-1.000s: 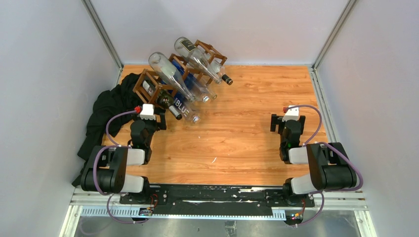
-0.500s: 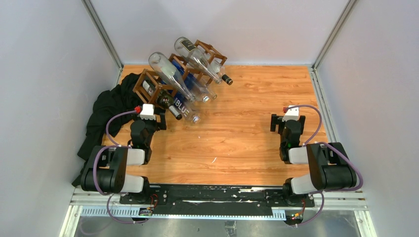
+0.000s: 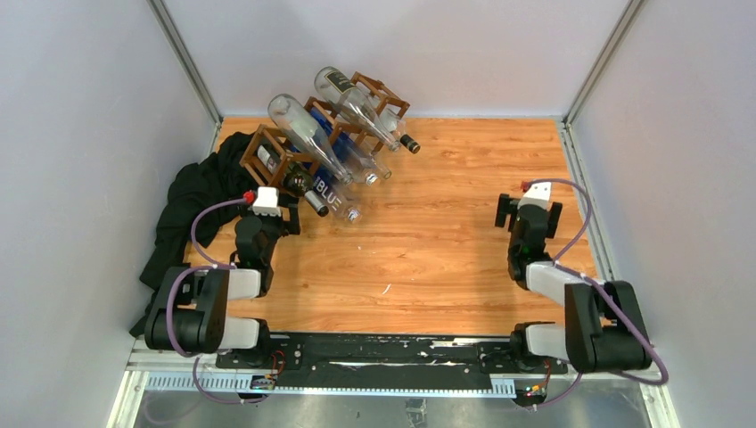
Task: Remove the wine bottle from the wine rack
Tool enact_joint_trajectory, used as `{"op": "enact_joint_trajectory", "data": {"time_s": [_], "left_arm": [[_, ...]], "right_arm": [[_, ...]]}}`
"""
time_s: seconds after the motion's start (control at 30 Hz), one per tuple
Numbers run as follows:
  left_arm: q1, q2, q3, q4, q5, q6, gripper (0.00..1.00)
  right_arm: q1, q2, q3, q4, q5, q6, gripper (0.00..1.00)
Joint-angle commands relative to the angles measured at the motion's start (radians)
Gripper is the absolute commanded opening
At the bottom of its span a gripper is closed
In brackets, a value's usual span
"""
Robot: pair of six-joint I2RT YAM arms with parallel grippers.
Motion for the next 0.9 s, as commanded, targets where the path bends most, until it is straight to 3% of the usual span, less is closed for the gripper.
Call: {"op": "enact_joint_trajectory", "data": {"time_s": [0.0,0.07,0.23,0.37,0.53,0.7,0.87], "left_arm": [[0.008,-0.059,0.050,-0.096,-0.019,0.003,1.00],[0.009,-0.083,0.073,-0.158,-0.022,0.005,1.00],[0.008,-0.155,0.228,-0.506,-0.010,0.075,1.00],[0.008,-0.200,0.325,-0.733,-0.028,0.134,1.00],[0.014,-0.260,0.467,-0.996,0.019,0.119,1.00],[0.031,-0.291,0.613,-1.218,0.096,0.085,1.00],[0.039,-0.330,0.734,-1.405,0.172,0.109,1.00]], "right_arm": [[-0.004,-0.121,0.136,-0.331,0.118,0.126,1.00],[-0.004,-0.174,0.159,-0.413,0.116,0.196,1.00],[-0.012,-0.262,0.268,-0.637,0.071,0.270,1.00],[-0.048,-0.291,0.373,-0.871,0.140,0.500,1.00],[-0.067,-0.339,0.377,-0.887,0.031,0.634,1.00],[-0.066,-0.386,0.393,-0.857,-0.141,0.557,1.00],[-0.066,-0.290,0.599,-1.017,-0.361,0.469,1.00]]}}
